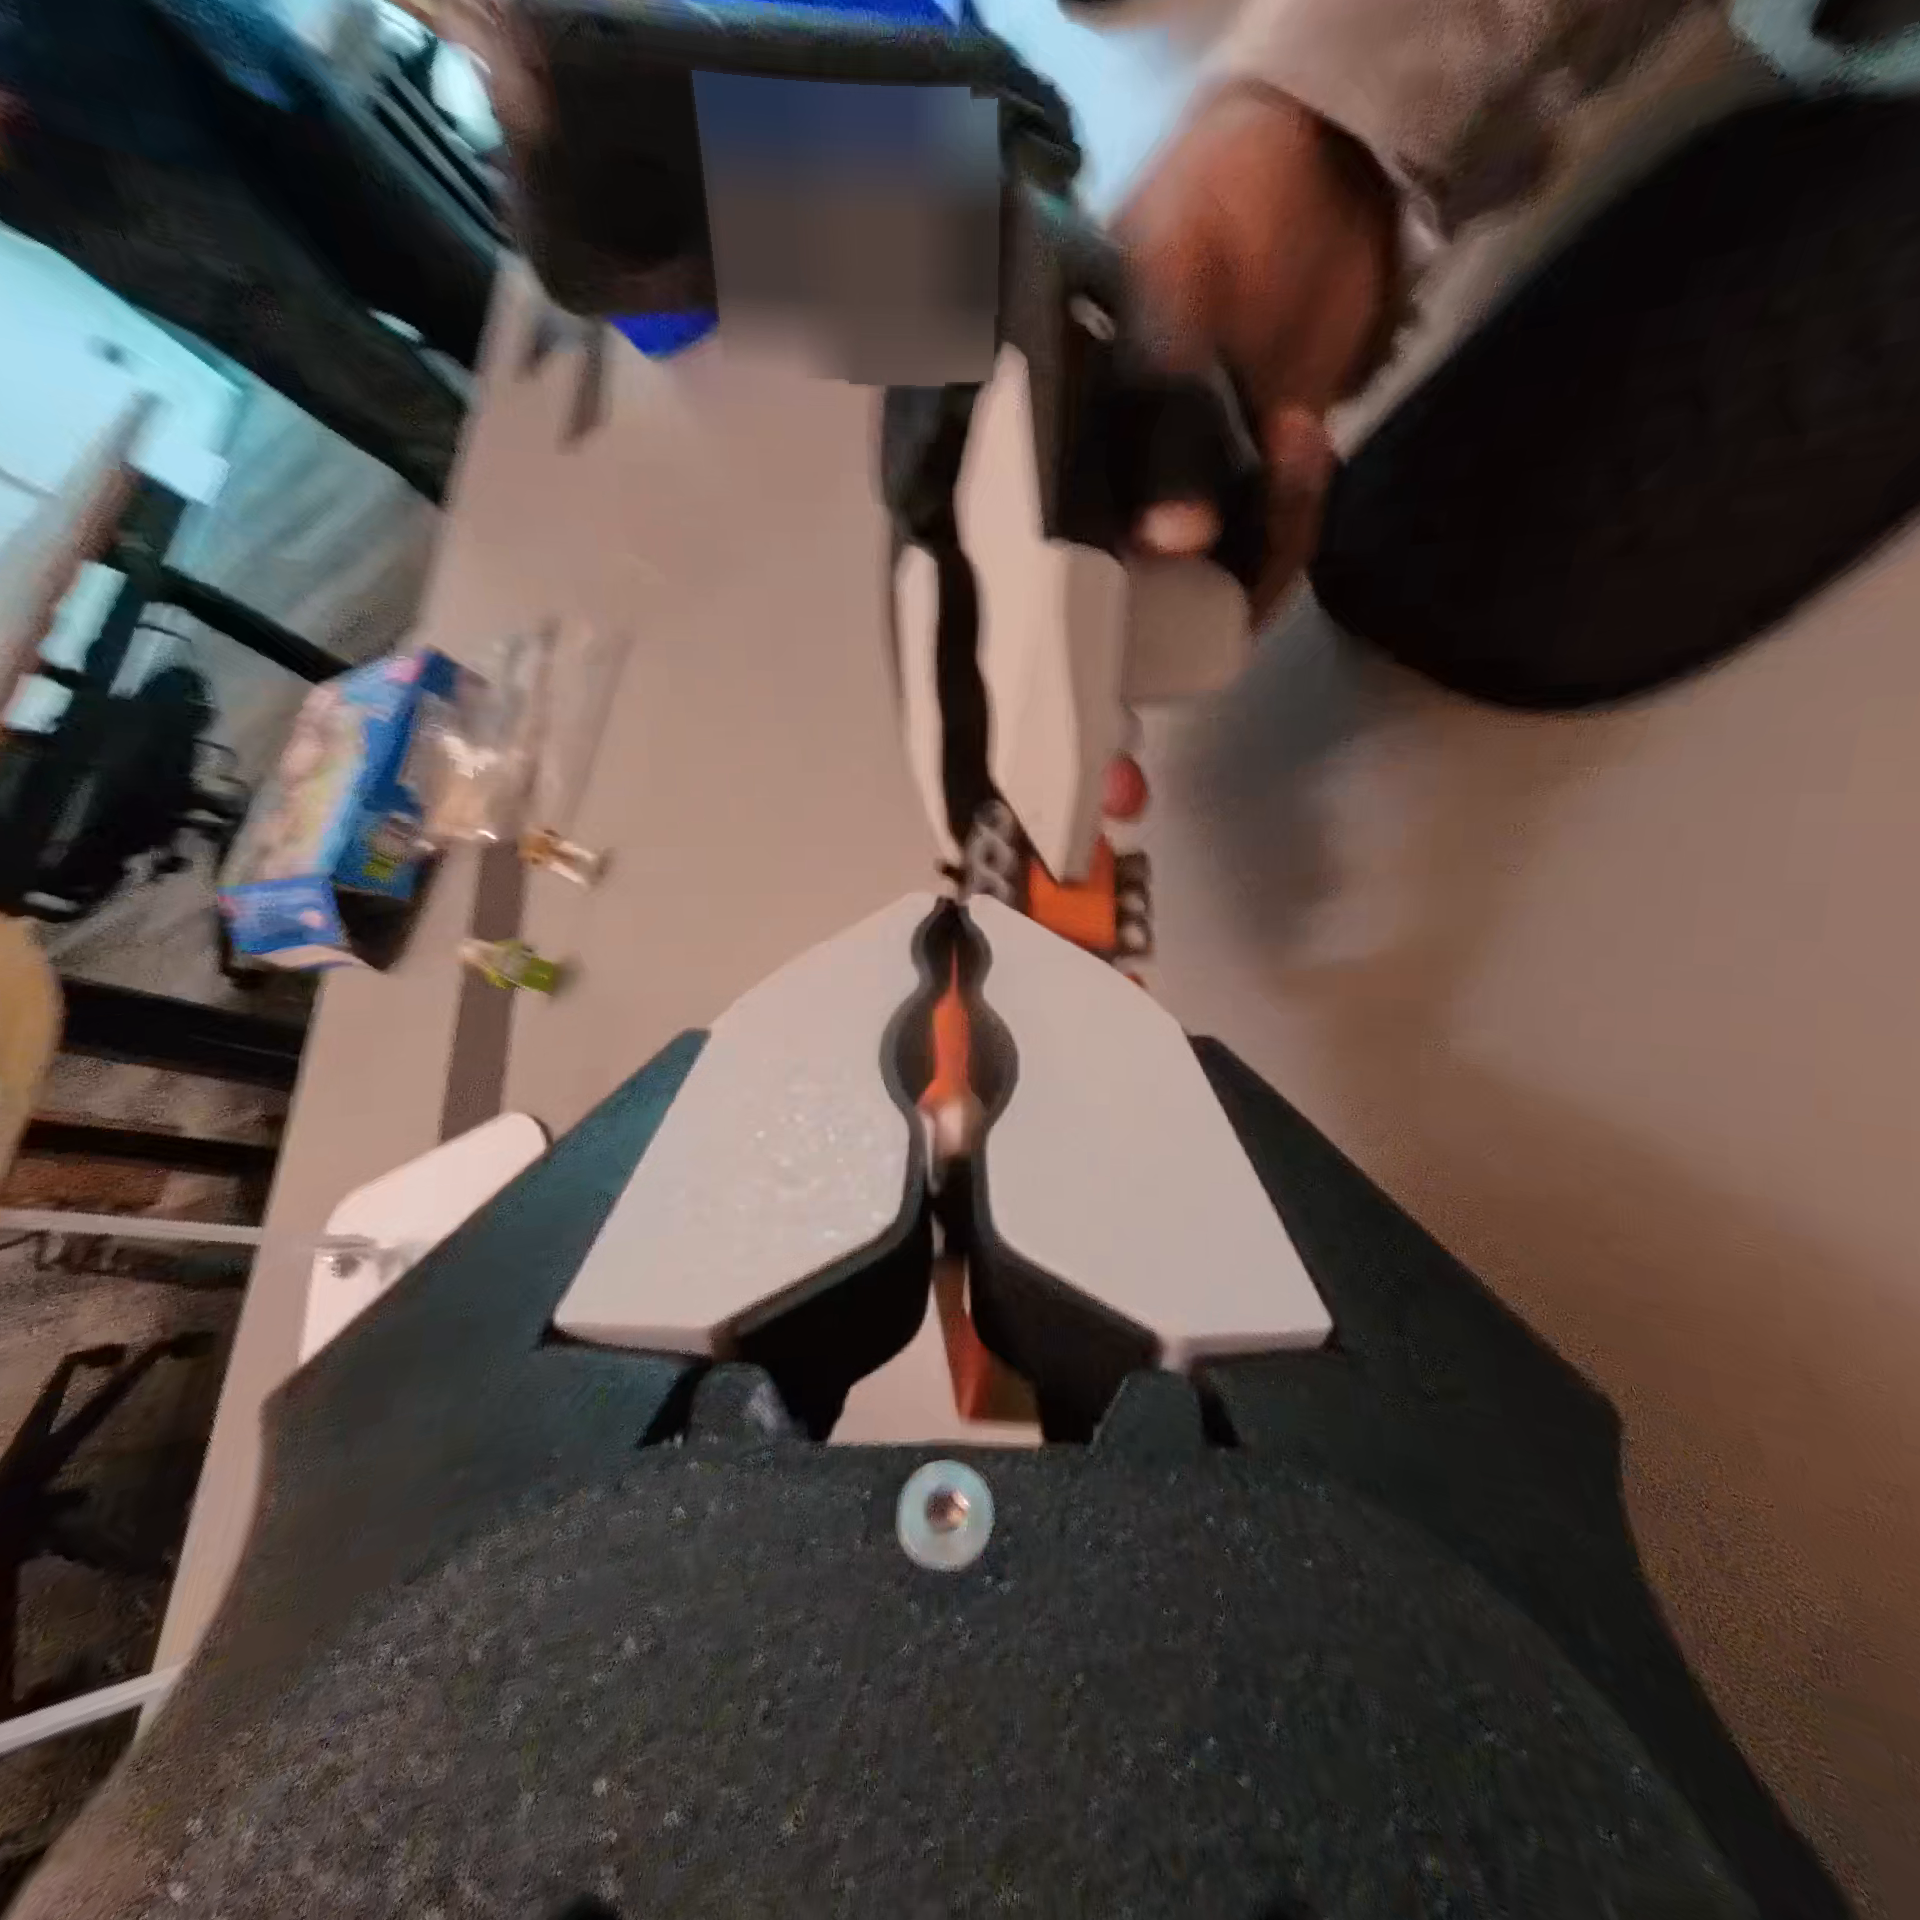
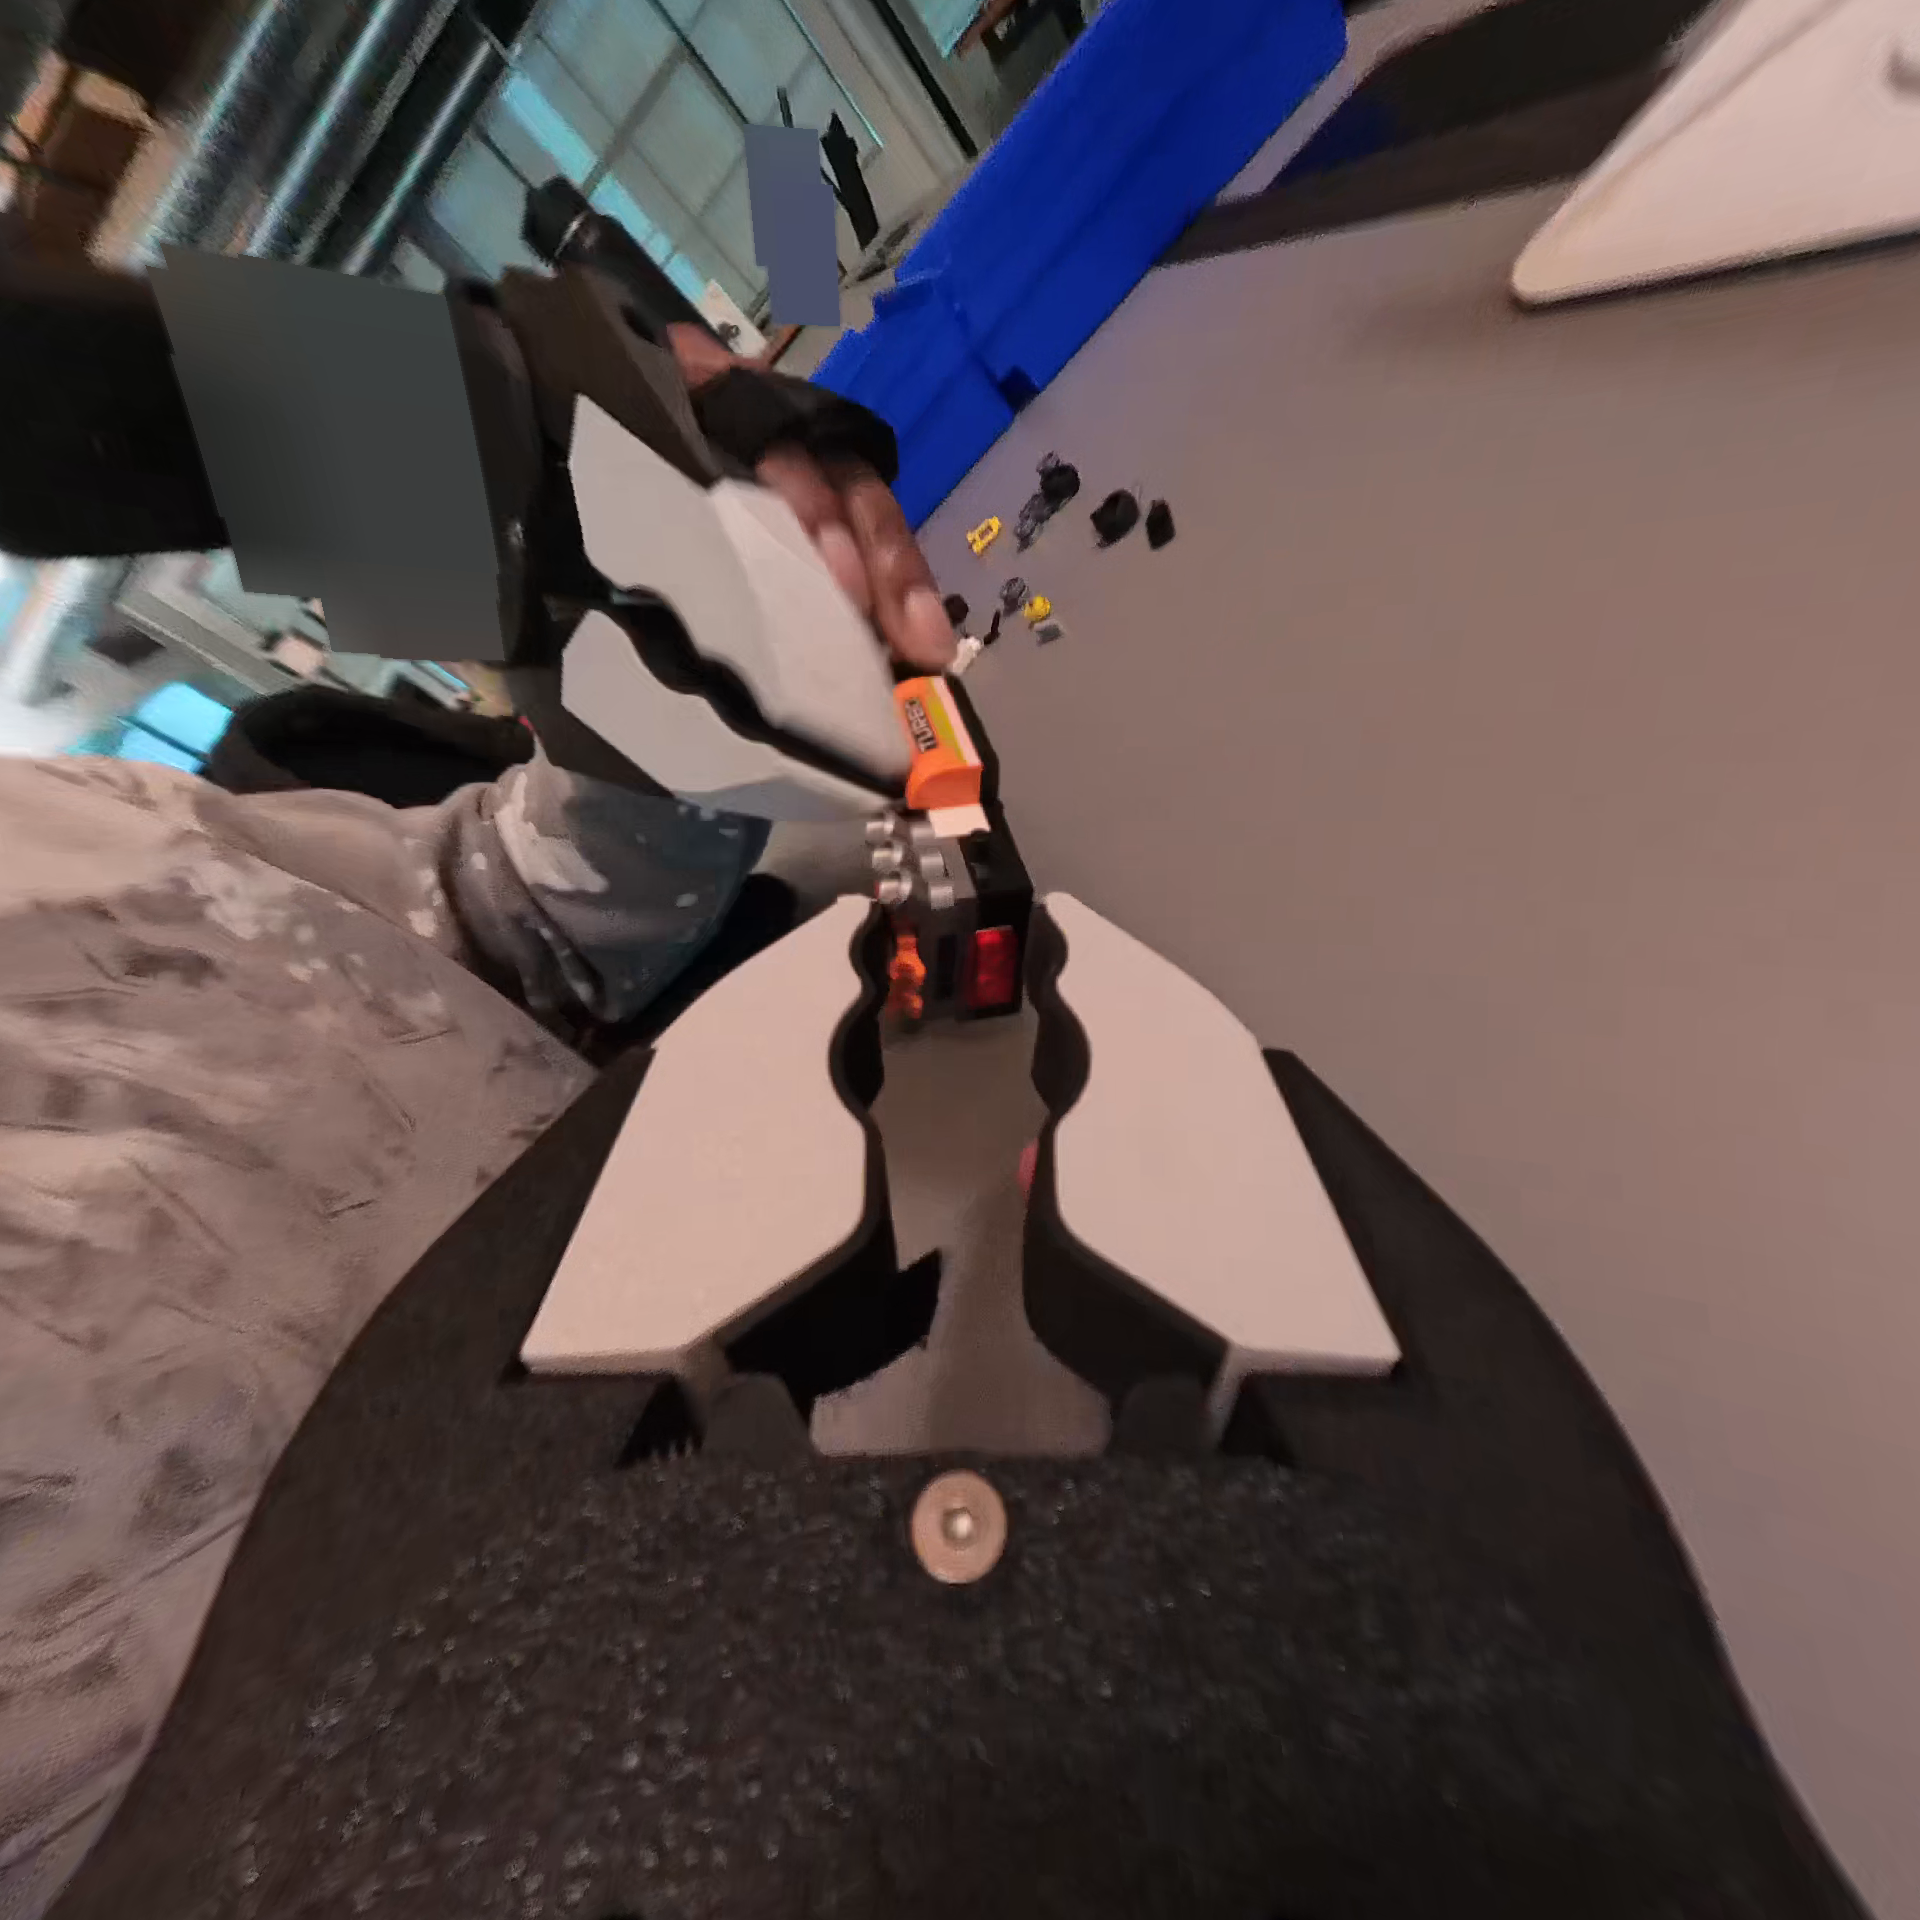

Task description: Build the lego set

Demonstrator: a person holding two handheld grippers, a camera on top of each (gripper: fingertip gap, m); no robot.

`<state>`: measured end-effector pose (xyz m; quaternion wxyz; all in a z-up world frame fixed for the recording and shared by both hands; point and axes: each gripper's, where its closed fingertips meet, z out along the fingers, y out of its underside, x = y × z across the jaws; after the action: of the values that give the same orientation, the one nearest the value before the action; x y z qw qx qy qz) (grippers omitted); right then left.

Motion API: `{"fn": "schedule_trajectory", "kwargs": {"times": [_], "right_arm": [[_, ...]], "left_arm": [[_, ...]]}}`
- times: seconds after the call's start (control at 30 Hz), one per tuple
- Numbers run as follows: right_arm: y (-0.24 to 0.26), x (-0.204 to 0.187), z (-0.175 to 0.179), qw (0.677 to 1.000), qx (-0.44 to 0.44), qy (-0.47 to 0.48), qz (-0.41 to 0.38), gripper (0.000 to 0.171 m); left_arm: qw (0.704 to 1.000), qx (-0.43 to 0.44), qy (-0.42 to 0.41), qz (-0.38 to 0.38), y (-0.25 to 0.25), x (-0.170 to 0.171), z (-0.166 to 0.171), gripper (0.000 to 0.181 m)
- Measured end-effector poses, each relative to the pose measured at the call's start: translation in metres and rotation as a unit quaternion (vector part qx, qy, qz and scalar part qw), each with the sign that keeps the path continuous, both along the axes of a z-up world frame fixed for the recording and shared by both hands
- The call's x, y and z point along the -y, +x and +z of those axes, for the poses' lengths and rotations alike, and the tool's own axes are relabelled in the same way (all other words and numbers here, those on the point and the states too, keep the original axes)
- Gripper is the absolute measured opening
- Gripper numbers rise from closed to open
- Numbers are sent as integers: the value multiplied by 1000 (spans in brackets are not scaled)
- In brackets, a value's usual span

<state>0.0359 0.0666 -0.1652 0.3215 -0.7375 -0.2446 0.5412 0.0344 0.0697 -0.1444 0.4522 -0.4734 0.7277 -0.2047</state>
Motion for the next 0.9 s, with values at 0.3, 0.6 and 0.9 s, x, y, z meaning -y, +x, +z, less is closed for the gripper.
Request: {"fn": "schedule_trajectory", "kwargs": {"times": [0.3, 0.6, 0.9], "right_arm": [[-1, -6, -1, 1000, -12, 2, -19, 25], [7, 7, -3, 989, 60, 131, 43, 25], [4, 10, 21, 957, 111, 261, 52, 25]], "left_arm": [[1000, -5, -8, 17, -5, -6, -3, 0], [975, -53, -218, 4, -14, 4, -26, 41], [975, -16, -221, -6, -7, 13, -12, 18]]}}
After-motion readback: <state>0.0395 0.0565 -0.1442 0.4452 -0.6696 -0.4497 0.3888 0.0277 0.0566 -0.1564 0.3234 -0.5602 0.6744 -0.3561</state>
